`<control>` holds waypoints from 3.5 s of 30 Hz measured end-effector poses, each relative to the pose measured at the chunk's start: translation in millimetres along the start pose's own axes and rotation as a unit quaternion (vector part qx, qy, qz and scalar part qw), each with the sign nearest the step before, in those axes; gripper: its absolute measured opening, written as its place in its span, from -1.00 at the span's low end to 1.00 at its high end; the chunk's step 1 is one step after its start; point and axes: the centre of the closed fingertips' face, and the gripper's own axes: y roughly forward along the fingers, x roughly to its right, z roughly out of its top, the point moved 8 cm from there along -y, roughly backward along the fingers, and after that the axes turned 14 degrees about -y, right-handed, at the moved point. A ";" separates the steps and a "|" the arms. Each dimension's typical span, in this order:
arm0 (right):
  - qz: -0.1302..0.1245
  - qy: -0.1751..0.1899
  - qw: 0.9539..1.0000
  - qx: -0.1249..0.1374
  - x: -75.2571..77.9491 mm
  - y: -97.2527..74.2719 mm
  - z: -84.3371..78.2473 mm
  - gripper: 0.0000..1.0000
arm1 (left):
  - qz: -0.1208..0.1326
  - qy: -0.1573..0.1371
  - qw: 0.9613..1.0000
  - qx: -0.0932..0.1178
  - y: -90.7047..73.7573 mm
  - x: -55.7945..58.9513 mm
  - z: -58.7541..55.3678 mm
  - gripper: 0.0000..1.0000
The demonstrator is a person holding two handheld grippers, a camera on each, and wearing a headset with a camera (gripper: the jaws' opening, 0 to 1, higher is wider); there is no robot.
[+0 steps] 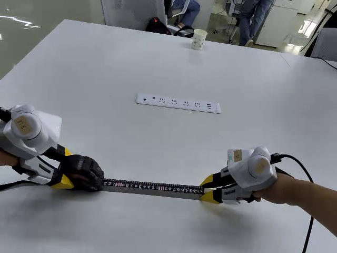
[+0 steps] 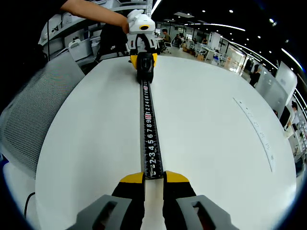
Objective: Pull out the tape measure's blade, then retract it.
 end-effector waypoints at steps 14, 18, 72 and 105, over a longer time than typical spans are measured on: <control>0.002 0.001 1.000 -0.003 2.0 0.4 0.5 -0.77 | -0.003 0.015 1.000 -0.003 0.4 -0.1 1.3 -0.44; 0.002 -0.001 1.000 -0.004 2.3 0.5 0.6 -0.77 | -0.003 0.021 1.000 -0.006 0.0 0.0 2.1 -0.44; -0.070 0.064 0.995 0.013 -38.8 -32.4 5.7 -0.23 | 0.039 -0.123 0.989 0.070 -31.4 37.2 -26.0 0.18; -0.184 0.172 0.966 0.054 -87.3 -40.7 34.9 0.31 | 0.140 -0.257 0.929 0.228 -40.6 98.5 -34.6 0.66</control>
